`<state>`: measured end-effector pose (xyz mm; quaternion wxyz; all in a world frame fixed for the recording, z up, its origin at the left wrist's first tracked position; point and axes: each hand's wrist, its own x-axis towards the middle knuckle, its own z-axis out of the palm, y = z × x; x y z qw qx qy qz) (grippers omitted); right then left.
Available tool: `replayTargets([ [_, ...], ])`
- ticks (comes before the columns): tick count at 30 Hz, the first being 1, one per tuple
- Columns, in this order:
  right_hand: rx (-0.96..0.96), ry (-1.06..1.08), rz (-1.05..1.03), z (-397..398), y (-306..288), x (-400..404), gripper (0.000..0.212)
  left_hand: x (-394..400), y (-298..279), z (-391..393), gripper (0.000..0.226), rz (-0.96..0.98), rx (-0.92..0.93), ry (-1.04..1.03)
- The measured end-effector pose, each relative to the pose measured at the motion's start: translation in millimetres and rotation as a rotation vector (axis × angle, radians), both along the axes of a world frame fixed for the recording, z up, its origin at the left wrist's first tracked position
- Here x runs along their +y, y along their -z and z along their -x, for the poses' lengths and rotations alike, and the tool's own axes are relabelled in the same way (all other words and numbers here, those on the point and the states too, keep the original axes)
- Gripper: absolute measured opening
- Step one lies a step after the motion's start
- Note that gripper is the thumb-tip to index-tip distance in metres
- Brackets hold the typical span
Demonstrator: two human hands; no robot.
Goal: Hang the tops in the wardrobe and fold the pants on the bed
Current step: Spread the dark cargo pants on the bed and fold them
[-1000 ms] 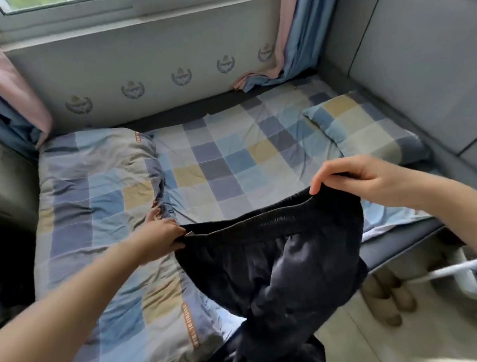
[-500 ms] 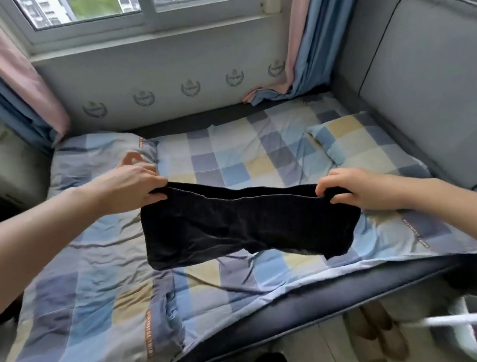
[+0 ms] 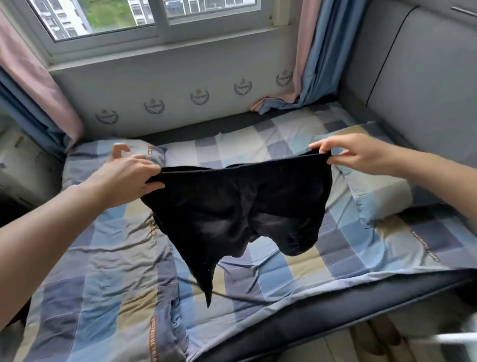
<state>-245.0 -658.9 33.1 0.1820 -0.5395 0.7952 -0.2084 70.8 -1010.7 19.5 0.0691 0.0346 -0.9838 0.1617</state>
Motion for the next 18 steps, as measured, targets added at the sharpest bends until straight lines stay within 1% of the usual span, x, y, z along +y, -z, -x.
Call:
replayTargets([
  [2, -0.092, 0.04, 0.047, -8, -9, -7, 0.018, -6, -6, 2, 0.028, 0.014, 0.045, -0.099],
  [3, -0.133, 0.05, 0.057, -15, -14, -12, 0.021, -7, -9, 3, 0.022, -0.016, 0.064, -0.182],
  [5, -0.174, 0.059, 0.063, -36, -24, -24, 0.022, -4, -10, 11, 0.009, -0.128, 0.059, -0.35],
  [6, -0.198, 0.075, 0.084, -48, -28, -32, 0.019, 3, -10, 16, 0.012, -0.227, 0.025, -0.394],
  [7, -0.236, 0.111, 0.133, -62, -30, -41, 0.015, 16, -9, 22, 0.019, -0.4, -0.007, -0.382],
  [8, -0.28, 0.164, 0.198, -77, -32, -51, 0.013, 33, -8, 29, 0.029, -0.615, -0.032, -0.339],
  [9, -0.334, 0.224, 0.252, -92, -33, -59, 0.013, 57, -9, 37, 0.041, -0.833, -0.066, -0.289],
  [10, -0.4, 0.272, 0.281, -106, -32, -68, 0.013, 82, -10, 43, 0.053, -1.005, -0.098, -0.253],
  [11, -0.469, 0.306, 0.288, -119, -31, -75, 0.013, 105, -10, 48, 0.063, -1.133, -0.113, -0.237],
  [13, -0.582, 0.342, 0.293, -142, -26, -85, 0.009, 142, -7, 57, 0.073, -1.333, -0.072, -0.251],
  [14, -0.625, 0.367, 0.302, -151, -23, -88, 0.008, 153, -2, 57, 0.076, -1.396, -0.03, -0.276],
  [15, -0.656, 0.385, 0.322, -155, -23, -90, 0.006, 158, -1, 58, 0.075, -1.414, 0.043, -0.295],
  [16, -0.681, 0.38, 0.337, -158, -23, -90, 0.005, 160, 2, 56, 0.069, -1.403, 0.119, -0.314],
  [18, -0.661, 0.287, 0.367, -156, -26, -87, 0.009, 157, 4, 49, 0.043, -1.382, 0.286, -0.322],
])
